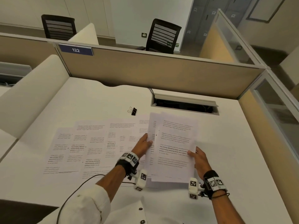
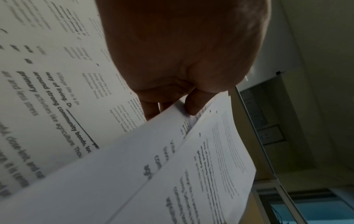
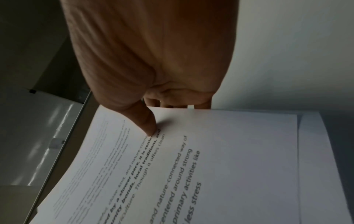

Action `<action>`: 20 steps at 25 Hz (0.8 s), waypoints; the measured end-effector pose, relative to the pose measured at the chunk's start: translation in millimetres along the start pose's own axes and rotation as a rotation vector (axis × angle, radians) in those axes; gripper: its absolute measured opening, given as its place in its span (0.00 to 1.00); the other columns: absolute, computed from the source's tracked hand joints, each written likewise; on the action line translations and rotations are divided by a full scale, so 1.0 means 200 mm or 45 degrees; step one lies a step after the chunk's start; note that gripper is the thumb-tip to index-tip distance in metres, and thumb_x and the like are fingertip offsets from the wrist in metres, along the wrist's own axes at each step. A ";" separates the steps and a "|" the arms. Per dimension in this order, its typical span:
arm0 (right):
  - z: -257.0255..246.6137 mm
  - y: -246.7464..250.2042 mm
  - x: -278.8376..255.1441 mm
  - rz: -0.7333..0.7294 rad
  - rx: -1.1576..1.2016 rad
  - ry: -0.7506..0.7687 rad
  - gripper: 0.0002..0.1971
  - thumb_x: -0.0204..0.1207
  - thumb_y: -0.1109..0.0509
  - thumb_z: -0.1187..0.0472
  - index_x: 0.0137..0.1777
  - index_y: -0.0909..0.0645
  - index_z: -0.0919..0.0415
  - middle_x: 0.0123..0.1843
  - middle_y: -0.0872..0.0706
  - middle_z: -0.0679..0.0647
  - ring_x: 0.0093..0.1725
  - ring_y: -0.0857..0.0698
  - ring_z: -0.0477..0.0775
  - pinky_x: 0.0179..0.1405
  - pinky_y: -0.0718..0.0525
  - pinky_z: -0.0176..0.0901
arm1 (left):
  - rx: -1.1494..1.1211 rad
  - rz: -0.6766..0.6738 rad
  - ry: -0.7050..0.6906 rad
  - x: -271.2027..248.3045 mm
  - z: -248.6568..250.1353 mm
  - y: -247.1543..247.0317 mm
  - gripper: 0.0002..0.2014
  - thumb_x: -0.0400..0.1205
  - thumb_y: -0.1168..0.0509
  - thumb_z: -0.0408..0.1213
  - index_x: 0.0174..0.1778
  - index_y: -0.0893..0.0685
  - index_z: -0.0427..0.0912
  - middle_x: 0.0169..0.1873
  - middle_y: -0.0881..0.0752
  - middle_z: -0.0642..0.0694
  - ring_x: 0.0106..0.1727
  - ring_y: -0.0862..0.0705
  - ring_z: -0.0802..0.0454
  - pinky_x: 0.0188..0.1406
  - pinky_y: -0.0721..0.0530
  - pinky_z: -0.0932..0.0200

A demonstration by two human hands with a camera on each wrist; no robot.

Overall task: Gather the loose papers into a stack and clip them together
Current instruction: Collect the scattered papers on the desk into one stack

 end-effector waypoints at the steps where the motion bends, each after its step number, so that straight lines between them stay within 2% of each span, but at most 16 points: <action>1: 0.01 -0.01 0.00 -0.017 -0.005 -0.015 0.15 0.85 0.31 0.67 0.69 0.17 0.57 0.61 0.08 0.55 0.55 0.10 0.55 0.43 0.17 0.47 | 0.017 -0.011 -0.001 0.00 0.01 -0.03 0.19 0.85 0.35 0.39 0.74 0.20 0.51 0.66 0.10 0.47 0.64 0.10 0.43 0.62 0.10 0.41; 4: 0.00 -0.01 0.03 -0.049 -0.037 0.003 0.13 0.85 0.31 0.67 0.66 0.16 0.57 0.60 0.07 0.55 0.54 0.08 0.56 0.43 0.12 0.46 | 0.074 -0.048 -0.025 0.01 0.02 -0.09 0.18 0.83 0.33 0.42 0.70 0.19 0.51 0.63 0.10 0.47 0.63 0.10 0.44 0.64 0.11 0.38; 6: 0.00 0.01 0.06 -0.031 -0.119 0.046 0.12 0.85 0.31 0.68 0.64 0.15 0.56 0.62 0.08 0.59 0.57 0.08 0.60 0.53 0.09 0.53 | 0.099 -0.070 -0.006 0.02 0.00 -0.09 0.16 0.84 0.35 0.40 0.69 0.19 0.48 0.62 0.10 0.44 0.61 0.10 0.43 0.60 0.09 0.40; 8: 0.03 0.05 0.10 0.001 -0.173 0.078 0.13 0.84 0.30 0.68 0.64 0.14 0.55 0.64 0.09 0.62 0.62 0.10 0.65 0.65 0.12 0.63 | 0.096 -0.070 0.053 0.03 -0.04 -0.07 0.15 0.86 0.38 0.38 0.69 0.19 0.47 0.61 0.10 0.43 0.57 0.10 0.44 0.51 0.09 0.44; 9: 0.04 0.07 0.12 0.013 -0.168 0.084 0.14 0.83 0.30 0.69 0.65 0.14 0.56 0.64 0.09 0.61 0.63 0.10 0.66 0.68 0.14 0.66 | 0.085 -0.043 0.085 0.04 -0.07 -0.05 0.14 0.87 0.40 0.37 0.69 0.19 0.46 0.61 0.10 0.42 0.55 0.10 0.44 0.50 0.09 0.44; 11: 0.06 0.11 0.15 0.048 -0.143 0.083 0.15 0.83 0.30 0.70 0.67 0.14 0.57 0.64 0.08 0.61 0.64 0.11 0.67 0.69 0.15 0.67 | 0.200 0.121 0.106 0.06 -0.11 0.05 0.13 0.87 0.39 0.40 0.66 0.17 0.45 0.61 0.11 0.42 0.57 0.11 0.44 0.59 0.10 0.39; 12: 0.07 0.13 0.16 0.066 -0.137 0.073 0.15 0.83 0.30 0.70 0.67 0.14 0.58 0.64 0.08 0.61 0.63 0.11 0.67 0.68 0.14 0.65 | 0.385 0.247 0.103 0.06 -0.12 0.12 0.13 0.87 0.38 0.44 0.66 0.17 0.46 0.63 0.11 0.43 0.61 0.13 0.43 0.65 0.13 0.39; 14: 0.10 0.18 0.19 0.105 -0.137 0.032 0.16 0.83 0.30 0.70 0.67 0.14 0.57 0.64 0.08 0.61 0.62 0.10 0.67 0.66 0.13 0.63 | 0.880 0.520 0.168 0.06 -0.15 0.25 0.24 0.85 0.37 0.55 0.72 0.21 0.44 0.71 0.17 0.40 0.73 0.21 0.39 0.71 0.20 0.41; 16: 0.13 0.22 0.21 0.131 -0.134 -0.018 0.16 0.83 0.30 0.70 0.68 0.14 0.58 0.63 0.08 0.61 0.62 0.10 0.68 0.67 0.14 0.65 | 1.181 0.682 0.294 0.03 -0.19 0.34 0.40 0.82 0.39 0.66 0.83 0.32 0.40 0.84 0.32 0.37 0.86 0.36 0.37 0.79 0.33 0.34; 18: 0.14 0.27 0.22 0.148 -0.148 -0.057 0.16 0.83 0.31 0.70 0.67 0.14 0.58 0.62 0.08 0.61 0.61 0.10 0.69 0.67 0.14 0.67 | 1.206 0.653 0.422 0.04 -0.27 0.37 0.52 0.79 0.41 0.73 0.89 0.44 0.38 0.91 0.47 0.38 0.91 0.48 0.37 0.83 0.42 0.28; 20: 0.15 0.30 0.25 0.148 -0.162 -0.084 0.14 0.82 0.31 0.70 0.63 0.13 0.56 0.61 0.08 0.61 0.60 0.10 0.69 0.67 0.14 0.68 | 1.158 0.609 0.499 0.03 -0.34 0.38 0.57 0.76 0.39 0.75 0.91 0.50 0.39 0.92 0.53 0.39 0.91 0.50 0.36 0.83 0.41 0.25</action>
Point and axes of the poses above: each hand's wrist, its own x-axis towards the middle knuckle, its own y-axis out of the back of the hand, z = x × y, the point moved 9 cm from there along x, towards the middle knuckle
